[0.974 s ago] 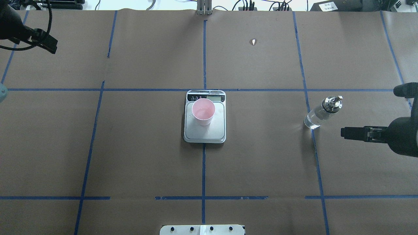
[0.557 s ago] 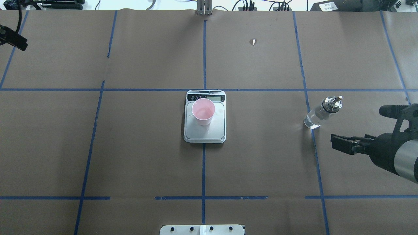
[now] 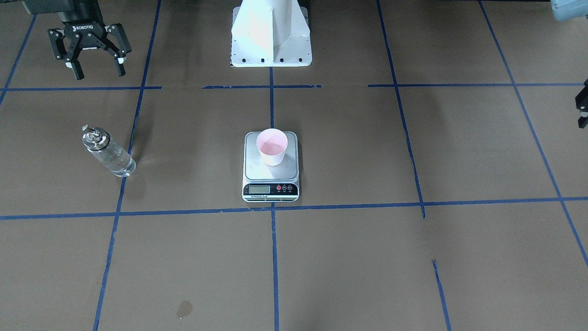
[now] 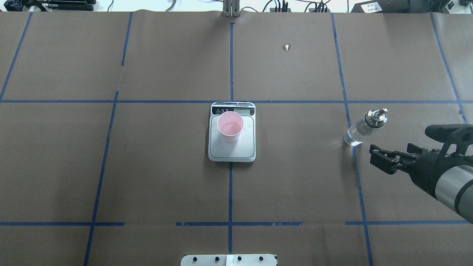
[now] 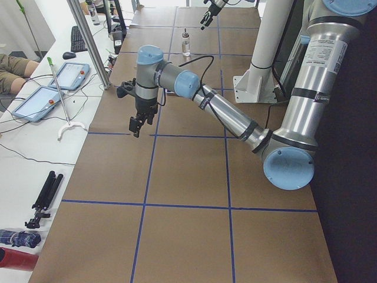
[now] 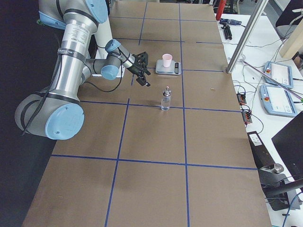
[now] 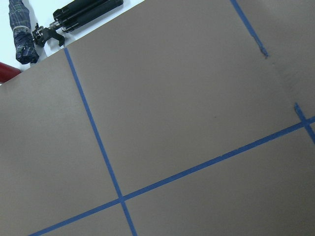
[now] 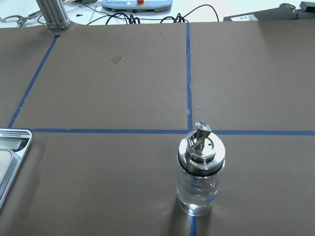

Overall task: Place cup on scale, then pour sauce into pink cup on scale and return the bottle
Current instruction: 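Move the right gripper in around the glass sauce bottle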

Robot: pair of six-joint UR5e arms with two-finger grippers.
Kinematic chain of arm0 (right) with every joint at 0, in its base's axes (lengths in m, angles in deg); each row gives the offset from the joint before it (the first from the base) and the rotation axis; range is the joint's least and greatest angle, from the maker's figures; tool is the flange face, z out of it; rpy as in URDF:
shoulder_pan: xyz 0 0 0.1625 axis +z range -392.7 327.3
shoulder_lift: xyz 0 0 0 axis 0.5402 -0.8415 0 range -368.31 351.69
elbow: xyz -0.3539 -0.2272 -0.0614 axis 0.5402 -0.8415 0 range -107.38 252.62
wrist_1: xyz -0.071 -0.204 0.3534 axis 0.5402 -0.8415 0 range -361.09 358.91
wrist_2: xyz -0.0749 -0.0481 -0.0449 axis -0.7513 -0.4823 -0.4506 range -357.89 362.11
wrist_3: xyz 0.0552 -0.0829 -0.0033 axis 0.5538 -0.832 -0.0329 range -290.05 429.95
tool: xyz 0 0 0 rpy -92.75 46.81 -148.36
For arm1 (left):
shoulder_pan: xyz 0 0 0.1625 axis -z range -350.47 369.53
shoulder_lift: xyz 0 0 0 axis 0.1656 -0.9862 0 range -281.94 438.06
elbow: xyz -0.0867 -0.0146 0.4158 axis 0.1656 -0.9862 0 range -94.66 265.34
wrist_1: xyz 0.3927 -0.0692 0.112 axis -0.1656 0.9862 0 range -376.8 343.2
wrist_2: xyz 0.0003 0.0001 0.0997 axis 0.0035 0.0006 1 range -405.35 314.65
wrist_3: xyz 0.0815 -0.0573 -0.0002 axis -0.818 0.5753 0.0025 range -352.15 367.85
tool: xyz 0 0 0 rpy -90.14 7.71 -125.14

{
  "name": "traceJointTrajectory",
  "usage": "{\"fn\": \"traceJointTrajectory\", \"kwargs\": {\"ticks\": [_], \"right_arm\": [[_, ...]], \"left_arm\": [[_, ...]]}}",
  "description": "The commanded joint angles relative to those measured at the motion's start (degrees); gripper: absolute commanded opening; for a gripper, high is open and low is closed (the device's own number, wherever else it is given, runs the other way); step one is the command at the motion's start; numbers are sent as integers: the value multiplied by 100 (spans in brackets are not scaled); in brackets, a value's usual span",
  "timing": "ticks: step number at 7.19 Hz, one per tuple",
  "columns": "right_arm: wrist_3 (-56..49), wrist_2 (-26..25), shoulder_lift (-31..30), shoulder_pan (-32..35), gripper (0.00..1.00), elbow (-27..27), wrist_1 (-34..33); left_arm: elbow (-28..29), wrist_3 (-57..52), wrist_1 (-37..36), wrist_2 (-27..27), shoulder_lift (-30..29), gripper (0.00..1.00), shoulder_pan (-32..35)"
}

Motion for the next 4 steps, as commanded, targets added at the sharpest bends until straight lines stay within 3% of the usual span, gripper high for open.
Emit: {"fn": "traceJointTrajectory", "kwargs": {"ticks": [1,2,4], "right_arm": [[-407,-741,-244,-191,100,-1036,1724],[-514,-1005,-237,-279,100,-1477,2194],[-594,-1550,-123,-446,98,-1595,2409]], "left_arm": [[287,47,256,-131,85,100,425],[463,84,676,-122,102,100,443],[544,84,1039,-122,250,100,470]]}}
